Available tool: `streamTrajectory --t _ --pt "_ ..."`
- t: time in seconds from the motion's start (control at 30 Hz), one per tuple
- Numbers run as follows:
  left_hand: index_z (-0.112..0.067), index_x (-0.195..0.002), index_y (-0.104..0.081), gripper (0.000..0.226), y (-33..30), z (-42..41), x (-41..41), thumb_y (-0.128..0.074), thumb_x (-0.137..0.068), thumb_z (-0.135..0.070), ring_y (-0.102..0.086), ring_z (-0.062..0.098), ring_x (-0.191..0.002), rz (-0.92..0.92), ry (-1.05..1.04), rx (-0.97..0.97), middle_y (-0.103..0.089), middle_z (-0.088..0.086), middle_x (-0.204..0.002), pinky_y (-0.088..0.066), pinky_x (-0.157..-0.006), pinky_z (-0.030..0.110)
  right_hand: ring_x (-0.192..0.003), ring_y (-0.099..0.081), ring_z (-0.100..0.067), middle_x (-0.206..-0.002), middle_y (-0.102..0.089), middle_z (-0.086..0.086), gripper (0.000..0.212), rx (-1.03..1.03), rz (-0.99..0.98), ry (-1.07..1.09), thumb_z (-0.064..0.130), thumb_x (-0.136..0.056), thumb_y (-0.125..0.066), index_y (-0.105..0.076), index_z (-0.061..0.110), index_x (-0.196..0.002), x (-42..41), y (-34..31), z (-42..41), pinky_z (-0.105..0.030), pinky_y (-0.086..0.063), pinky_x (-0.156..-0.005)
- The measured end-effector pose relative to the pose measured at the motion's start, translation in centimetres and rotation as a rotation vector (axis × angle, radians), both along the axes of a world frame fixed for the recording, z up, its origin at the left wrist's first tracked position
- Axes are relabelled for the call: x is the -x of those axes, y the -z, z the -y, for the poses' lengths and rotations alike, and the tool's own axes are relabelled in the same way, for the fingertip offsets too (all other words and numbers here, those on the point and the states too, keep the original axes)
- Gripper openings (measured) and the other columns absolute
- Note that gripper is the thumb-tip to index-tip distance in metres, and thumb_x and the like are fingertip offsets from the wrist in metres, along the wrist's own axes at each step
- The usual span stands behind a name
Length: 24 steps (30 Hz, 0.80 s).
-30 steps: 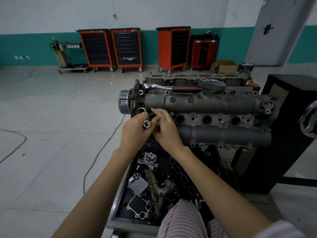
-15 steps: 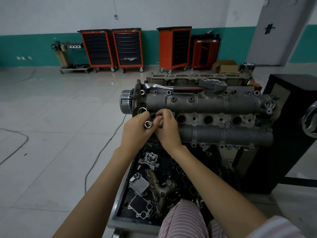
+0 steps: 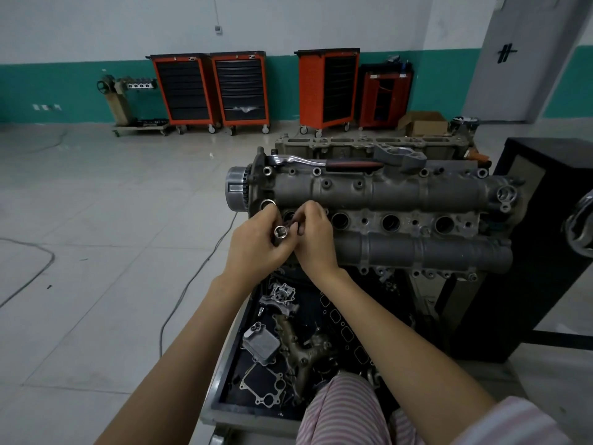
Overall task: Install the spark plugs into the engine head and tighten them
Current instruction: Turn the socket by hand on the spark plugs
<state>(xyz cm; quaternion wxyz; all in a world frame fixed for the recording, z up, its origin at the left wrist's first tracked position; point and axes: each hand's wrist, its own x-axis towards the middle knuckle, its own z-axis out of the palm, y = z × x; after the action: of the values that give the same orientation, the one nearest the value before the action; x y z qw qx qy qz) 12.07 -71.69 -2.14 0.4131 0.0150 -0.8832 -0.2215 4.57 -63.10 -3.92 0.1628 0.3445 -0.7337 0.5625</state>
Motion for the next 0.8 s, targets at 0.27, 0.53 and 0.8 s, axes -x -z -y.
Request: streamTrajectory --t 0.27,0.53,0.8 --pt "-0.014 -0.056 -0.031 0.046 -0.2 -0.4 0.5 -0.063 -0.084 -0.032 -0.033 0.016 -0.044 -0.037 -0.063 0.039 -0.027 -0.010 -0.047 -0.025 -0.044 0.028 -0.103 -0.051 -0.013 -0.120 -0.051 -0.013 0.047 -0.106 -0.120 -0.103 0.005 -0.079 -0.065 -0.049 0.002 -0.123 0.7 0.8 -0.8 -0.018 -0.041 -0.089" --pt "-0.015 -0.066 -0.032 0.040 0.0 -0.6 0.5 -0.064 -0.087 -0.026 -0.033 0.015 -0.049 -0.001 -0.139 0.077 -0.034 -0.009 -0.057 -0.019 -0.043 0.018 -0.111 -0.052 -0.016 -0.122 -0.056 -0.009 0.043 -0.105 -0.123 -0.109 0.004 -0.081 -0.062 -0.054 0.005 -0.123 0.7 0.6 -0.8 -0.018 -0.037 -0.095" --pt "-0.015 -0.065 -0.031 0.040 0.1 -0.3 0.6 -0.064 -0.086 -0.026 -0.034 0.016 -0.048 0.014 -0.131 0.094 -0.033 -0.009 -0.055 -0.018 -0.043 0.019 -0.074 -0.049 -0.013 -0.093 -0.050 -0.003 0.009 -0.036 -0.072 -0.048 0.001 -0.081 -0.058 -0.054 0.003 -0.089 0.3 0.4 -0.4 -0.027 -0.044 -0.067"
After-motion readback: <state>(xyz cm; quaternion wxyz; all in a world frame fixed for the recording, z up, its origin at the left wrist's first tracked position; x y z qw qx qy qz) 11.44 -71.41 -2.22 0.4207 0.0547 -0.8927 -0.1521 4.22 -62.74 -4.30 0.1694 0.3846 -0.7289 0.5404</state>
